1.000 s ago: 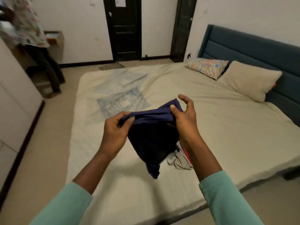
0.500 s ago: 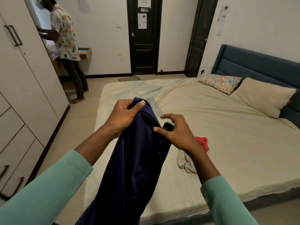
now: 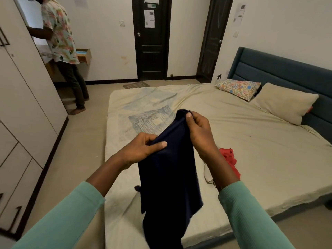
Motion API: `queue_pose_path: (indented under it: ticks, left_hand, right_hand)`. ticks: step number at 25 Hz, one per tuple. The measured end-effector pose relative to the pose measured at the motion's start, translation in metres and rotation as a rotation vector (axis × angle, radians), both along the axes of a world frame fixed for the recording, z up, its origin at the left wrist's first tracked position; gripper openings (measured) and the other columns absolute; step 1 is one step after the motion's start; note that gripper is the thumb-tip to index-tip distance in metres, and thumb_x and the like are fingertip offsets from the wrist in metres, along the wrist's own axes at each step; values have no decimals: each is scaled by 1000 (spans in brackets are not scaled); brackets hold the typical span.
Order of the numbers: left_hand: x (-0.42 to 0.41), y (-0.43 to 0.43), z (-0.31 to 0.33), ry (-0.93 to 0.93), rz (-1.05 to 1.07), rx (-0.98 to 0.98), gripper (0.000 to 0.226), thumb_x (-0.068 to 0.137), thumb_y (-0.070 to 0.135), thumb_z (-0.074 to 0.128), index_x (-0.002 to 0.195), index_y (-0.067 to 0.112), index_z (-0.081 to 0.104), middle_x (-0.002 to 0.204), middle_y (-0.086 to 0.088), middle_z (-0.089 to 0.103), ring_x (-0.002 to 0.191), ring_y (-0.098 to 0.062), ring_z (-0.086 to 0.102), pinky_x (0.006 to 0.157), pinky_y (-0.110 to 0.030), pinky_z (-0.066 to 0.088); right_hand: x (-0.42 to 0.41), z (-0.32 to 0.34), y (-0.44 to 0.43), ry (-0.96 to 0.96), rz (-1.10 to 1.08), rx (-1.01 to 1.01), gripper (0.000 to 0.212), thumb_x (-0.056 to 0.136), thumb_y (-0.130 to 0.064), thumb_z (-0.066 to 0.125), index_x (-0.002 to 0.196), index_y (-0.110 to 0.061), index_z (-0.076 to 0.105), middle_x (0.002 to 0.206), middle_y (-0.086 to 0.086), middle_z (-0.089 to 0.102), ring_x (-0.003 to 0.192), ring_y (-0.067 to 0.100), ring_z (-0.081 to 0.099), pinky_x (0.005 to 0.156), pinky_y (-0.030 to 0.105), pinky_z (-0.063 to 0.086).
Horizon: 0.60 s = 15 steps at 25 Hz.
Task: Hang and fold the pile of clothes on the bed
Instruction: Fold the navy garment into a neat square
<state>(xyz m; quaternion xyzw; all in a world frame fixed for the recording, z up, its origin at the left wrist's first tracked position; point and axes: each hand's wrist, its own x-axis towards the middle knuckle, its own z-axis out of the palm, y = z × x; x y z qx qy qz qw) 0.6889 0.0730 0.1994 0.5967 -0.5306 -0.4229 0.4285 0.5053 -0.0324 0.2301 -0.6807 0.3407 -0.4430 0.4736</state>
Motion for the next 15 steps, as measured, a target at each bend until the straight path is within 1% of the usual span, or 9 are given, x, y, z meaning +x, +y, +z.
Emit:
queue_pose_path:
  ticks: [2,4,5,6,8,10,11,13,15]
  left_hand:
    - [13,-3,-4,-2,80,-66,27,95,33,76,89,6,73,85,-6,74,76,-18,67,75,-35,48]
    - [25,-6,-1,-7,104,-146,19,95,25,76,84,10,73,80,-7,73,74,-13,65,72,-32,48]
    - [31,-7,0,-34,92,-176,16,95,25,77,84,13,74,81,-8,75,74,-14,66,73,-34,49]
    - [36,-8,0,-70,67,-190,14,94,27,77,84,17,75,83,-7,76,75,-15,67,74,-36,50]
    - [47,-4,-4,-146,21,-196,17,93,33,79,82,21,74,80,-3,74,74,-14,67,73,-36,51]
    - [55,2,-13,-212,3,-188,24,92,38,78,79,20,70,75,-5,69,70,-11,62,69,-34,47]
    - [58,4,-18,-222,-2,-168,25,92,39,78,78,21,69,74,-5,67,68,-11,60,68,-34,45]
    - [65,7,-27,-202,-38,-128,21,93,37,78,78,25,71,73,4,69,69,-9,63,68,-32,47]
    - [74,9,-47,-181,-102,-41,10,93,36,78,88,28,76,85,8,76,79,-10,72,73,-33,54]
  right_hand:
    - [9,1,-1,113,-38,-14,42,107,-48,48,76,-21,48,70,-12,49,64,7,45,65,33,37]
    - [17,-2,0,264,-30,-35,40,95,-63,61,90,-24,59,82,-14,61,75,5,59,71,30,46]
    - [21,-4,-1,316,-40,-70,39,92,-61,67,96,-23,62,86,-13,64,79,5,62,73,29,49]
    - [23,-5,-3,325,-71,-111,35,92,-55,71,94,-21,63,83,-12,64,76,6,62,72,30,49]
    - [26,-3,-5,238,-148,-132,35,97,-43,69,83,-14,60,71,-10,58,66,8,54,66,33,43]
    - [26,0,-7,166,-189,-108,39,101,-37,66,82,-5,59,69,-4,54,63,9,49,63,31,39]
    - [24,0,-6,139,-199,-91,38,102,-36,66,83,-3,61,70,0,56,65,10,51,63,31,39]
    - [24,-6,-3,103,-266,-86,34,100,-39,66,84,-9,67,73,4,66,68,13,59,63,37,45]
    - [23,-16,0,100,-415,-125,28,97,-40,68,81,-18,70,74,-2,67,67,8,58,65,36,47]
